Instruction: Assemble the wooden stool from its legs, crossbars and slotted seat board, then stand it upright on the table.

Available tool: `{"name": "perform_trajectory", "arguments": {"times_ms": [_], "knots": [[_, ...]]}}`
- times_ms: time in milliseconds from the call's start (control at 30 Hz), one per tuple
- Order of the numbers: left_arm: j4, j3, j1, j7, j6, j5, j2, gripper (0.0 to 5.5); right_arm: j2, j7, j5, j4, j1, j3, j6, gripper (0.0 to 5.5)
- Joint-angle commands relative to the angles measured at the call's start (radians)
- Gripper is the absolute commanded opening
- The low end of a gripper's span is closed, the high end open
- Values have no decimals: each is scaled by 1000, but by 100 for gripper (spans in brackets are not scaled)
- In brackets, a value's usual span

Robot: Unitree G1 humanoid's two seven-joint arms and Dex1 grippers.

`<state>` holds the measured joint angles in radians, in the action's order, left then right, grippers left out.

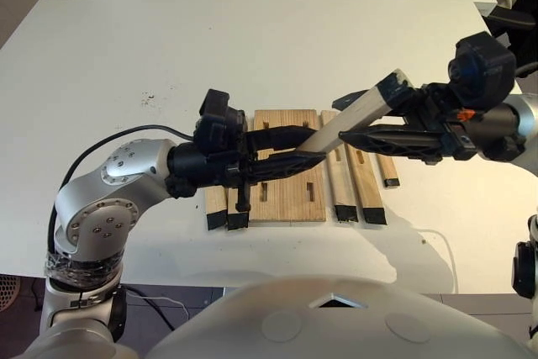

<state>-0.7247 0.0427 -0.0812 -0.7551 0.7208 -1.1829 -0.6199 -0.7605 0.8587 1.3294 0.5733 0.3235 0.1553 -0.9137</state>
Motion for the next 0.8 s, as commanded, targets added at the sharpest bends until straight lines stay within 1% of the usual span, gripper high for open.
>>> {"name": "perform_trajectory", "arguments": {"times_ms": [33,200,267,300,333,367,500,600,700,767,800], "knots": [[23,50,-20,37,7,-69,-13,129,-63,74,-79,6,-16,-13,12,137],[38,55,-64,79,9,-82,-5,129,-88,112,-111,0,-17,-22,32,135],[59,34,-88,161,12,-32,22,129,-82,104,-107,8,-17,-29,37,135],[69,24,-97,184,13,-15,33,166,-79,99,-105,11,-17,-31,40,135],[78,22,-102,196,16,-28,43,179,-77,96,-104,10,-16,-34,43,135],[82,26,-105,202,19,-49,50,204,-75,94,-106,9,-16,-35,46,131],[113,42,-95,240,10,-48,70,260,-68,74,-144,-15,5,-35,65,129],[132,66,-57,242,-10,-19,72,306,-89,91,-252,-77,34,-31,116,129],[154,92,-46,290,-34,35,84,312,-192,192,-483,-175,24,-54,260,129],[172,80,-45,338,-64,132,97,312,-269,290,-680,-258,-12,-104,427,129],[172,64,-38,358,-81,188,102,312,-289,332,-747,-298,-21,-129,492,129]]}}
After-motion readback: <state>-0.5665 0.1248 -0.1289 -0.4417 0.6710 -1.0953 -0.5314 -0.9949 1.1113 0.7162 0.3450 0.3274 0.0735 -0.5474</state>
